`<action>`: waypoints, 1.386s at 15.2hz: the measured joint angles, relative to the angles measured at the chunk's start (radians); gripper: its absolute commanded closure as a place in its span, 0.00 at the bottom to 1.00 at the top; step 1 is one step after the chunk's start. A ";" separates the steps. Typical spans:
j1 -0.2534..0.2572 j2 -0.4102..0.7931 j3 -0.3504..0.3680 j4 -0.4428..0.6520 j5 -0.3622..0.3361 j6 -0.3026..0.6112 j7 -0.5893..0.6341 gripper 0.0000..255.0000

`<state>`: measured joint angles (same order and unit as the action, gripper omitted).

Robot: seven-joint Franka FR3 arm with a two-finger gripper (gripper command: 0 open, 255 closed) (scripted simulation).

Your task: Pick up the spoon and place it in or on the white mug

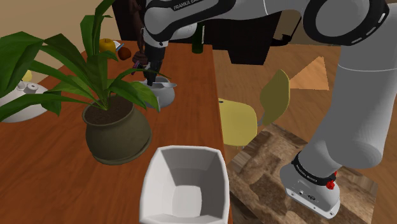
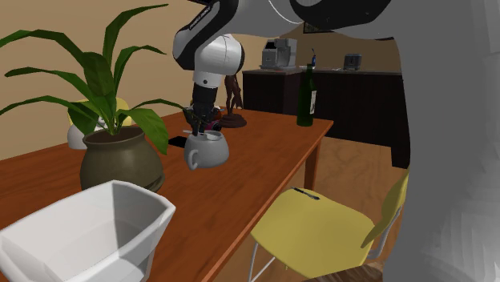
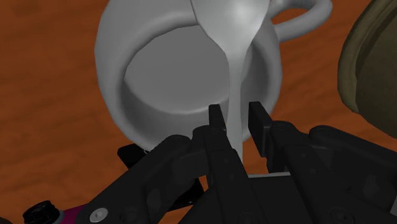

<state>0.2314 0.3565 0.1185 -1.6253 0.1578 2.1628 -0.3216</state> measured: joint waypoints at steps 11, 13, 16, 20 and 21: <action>-0.002 -0.008 0.000 0.002 0.001 -0.010 -0.001 0.00; -0.005 -0.031 -0.001 0.016 0.001 -0.047 0.002 0.00; -0.012 -0.056 -0.004 0.036 0.002 -0.091 -0.001 0.00; -0.013 -0.055 -0.004 0.044 0.002 -0.100 -0.001 0.00; -0.013 -0.055 -0.004 0.044 0.002 -0.100 -0.001 0.00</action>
